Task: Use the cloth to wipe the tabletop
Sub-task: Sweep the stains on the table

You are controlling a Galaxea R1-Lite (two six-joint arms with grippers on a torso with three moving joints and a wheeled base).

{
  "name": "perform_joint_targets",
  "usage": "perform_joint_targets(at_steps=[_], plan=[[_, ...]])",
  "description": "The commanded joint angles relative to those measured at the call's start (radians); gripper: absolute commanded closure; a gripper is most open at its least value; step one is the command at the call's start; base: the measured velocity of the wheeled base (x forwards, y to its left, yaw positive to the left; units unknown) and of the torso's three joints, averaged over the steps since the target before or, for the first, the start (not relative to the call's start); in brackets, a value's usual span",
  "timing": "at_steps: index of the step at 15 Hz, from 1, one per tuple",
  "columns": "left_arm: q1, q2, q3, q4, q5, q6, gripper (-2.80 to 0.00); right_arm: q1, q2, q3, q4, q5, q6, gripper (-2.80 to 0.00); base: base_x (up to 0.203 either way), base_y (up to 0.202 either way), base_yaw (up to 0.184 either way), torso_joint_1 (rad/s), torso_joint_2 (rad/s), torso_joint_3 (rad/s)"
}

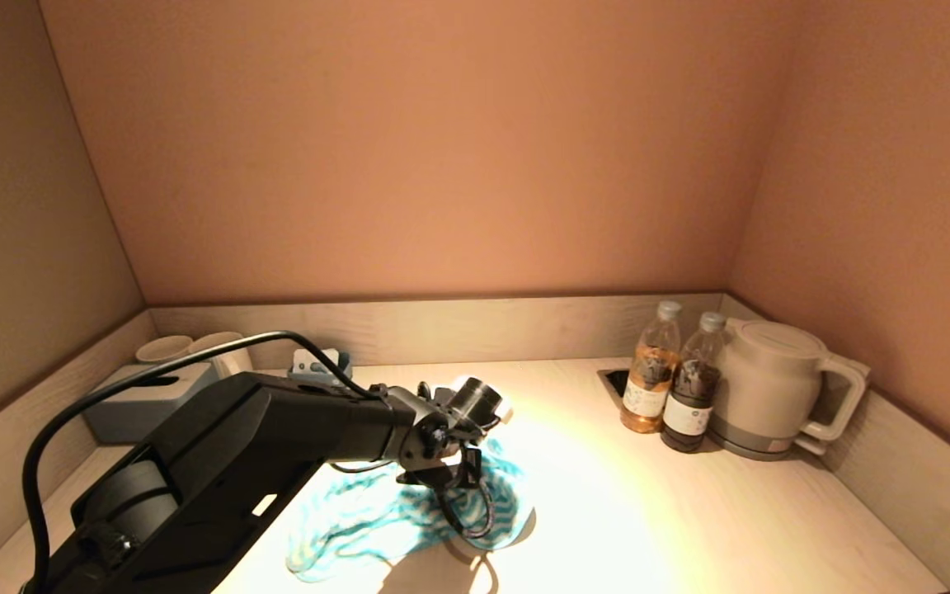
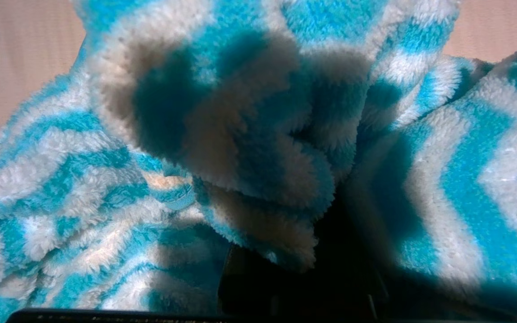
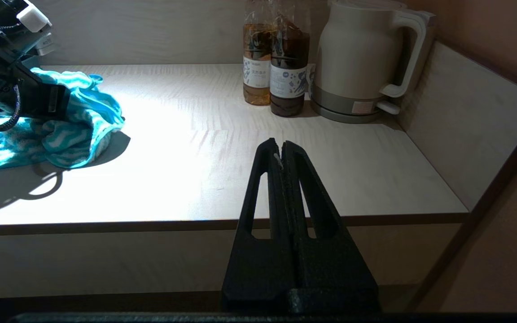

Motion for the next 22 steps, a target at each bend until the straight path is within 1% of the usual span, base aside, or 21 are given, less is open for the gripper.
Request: perform_joint_targets(at_steps=[1,3,4,5,6,7,9,11,12,13,14,15,16,17,18,19,20,21,22], plan=[[0.025,-0.035,0.003,0.043,0.005,-0.039,0.0,0.0,0.0,0.0,-0.002,0.001,0.0,0.0,0.0,0.0,0.0,0.0,0.0,0.0],[0.055,-0.097,0.009,0.197,0.006,-0.142,0.0,0.0,0.0,0.0,0.0,0.001,0.0,0.0,0.0,0.0,0.0,0.0,0.0,0.0],[0.06,-0.105,0.016,0.264,0.004,-0.184,0.0,0.0,0.0,0.0,0.0,0.001,0.0,0.0,0.0,0.0,0.0,0.0,0.0,0.0],[0.059,-0.096,0.023,0.3,0.002,-0.211,0.0,0.0,0.0,0.0,0.0,0.001,0.0,0.0,0.0,0.0,0.0,0.0,0.0,0.0],[0.049,-0.092,0.027,0.31,-0.001,-0.221,0.0,0.0,0.0,0.0,-0.001,0.001,0.0,0.0,0.0,0.0,0.0,0.0,0.0,0.0],[0.023,-0.093,0.031,0.315,-0.006,-0.228,0.0,0.0,0.0,0.0,-0.002,0.001,0.0,0.0,0.0,0.0,0.0,0.0,0.0,0.0],[-0.055,-0.099,0.036,0.319,-0.01,-0.239,0.0,0.0,0.0,0.0,0.0,0.001,0.0,0.0,0.0,0.0,0.0,0.0,0.0,0.0],[-0.075,-0.099,0.031,0.319,-0.011,-0.241,0.0,0.0,0.0,0.0,0.0,0.001,0.0,0.0,0.0,0.0,0.0,0.0,0.0,0.0],[-0.122,-0.093,0.017,0.314,-0.012,-0.238,0.0,0.0,0.0,0.0,0.0,0.001,0.0,0.0,0.0,0.0,0.0,0.0,0.0,0.0],[-0.184,-0.085,0.0,0.302,-0.016,-0.225,0.0,0.0,0.0,0.0,0.0,0.001,0.0,0.0,0.0,0.0,0.0,0.0,0.0,0.0],[-0.209,-0.08,-0.009,0.266,-0.033,-0.186,0.0,0.0,0.0,0.0,0.0,0.001,0.0,0.0,0.0,0.0,0.0,0.0,0.0,0.0],[-0.224,-0.074,-0.011,0.223,-0.074,-0.142,0.0,0.0,0.0,0.0,0.0,0.001,0.0,0.0,0.0,0.0,0.0,0.0,0.0,0.0],[-0.229,-0.068,-0.012,0.201,-0.09,-0.121,0.0,0.0,0.0,0.0,-0.002,0.001,0.0,0.0,0.0,0.0,0.0,0.0,0.0,0.0],[-0.235,-0.058,-0.012,0.158,-0.105,-0.085,0.0,0.0,0.0,0.0,0.0,0.001,0.0,0.0,0.0,0.0,0.0,0.0,0.0,0.0],[-0.241,-0.039,-0.012,0.11,-0.106,-0.044,0.0,0.0,0.0,0.0,0.0,0.001,0.0,0.0,0.0,0.0,0.0,0.0,0.0,0.0],[-0.242,-0.03,-0.013,0.075,-0.103,-0.012,0.0,0.0,0.0,0.0,0.0,0.001,0.0,0.0,0.0,0.0,0.0,0.0,0.0,0.0],[-0.238,-0.02,-0.013,0.012,-0.101,0.029,0.0,0.0,0.0,0.0,-0.001,0.001,0.0,0.0,0.0,0.0,0.0,0.0,0.0,0.0],[-0.213,-0.009,-0.013,-0.036,-0.099,0.047,0.0,0.0,0.0,0.0,0.0,0.001,0.0,0.0,0.0,0.0,0.0,0.0,0.0,0.0],[-0.169,0.006,-0.013,-0.08,-0.097,0.067,0.0,0.0,0.0,0.0,-0.001,0.001,0.0,0.0,0.0,0.0,0.0,0.0,0.0,0.0]])
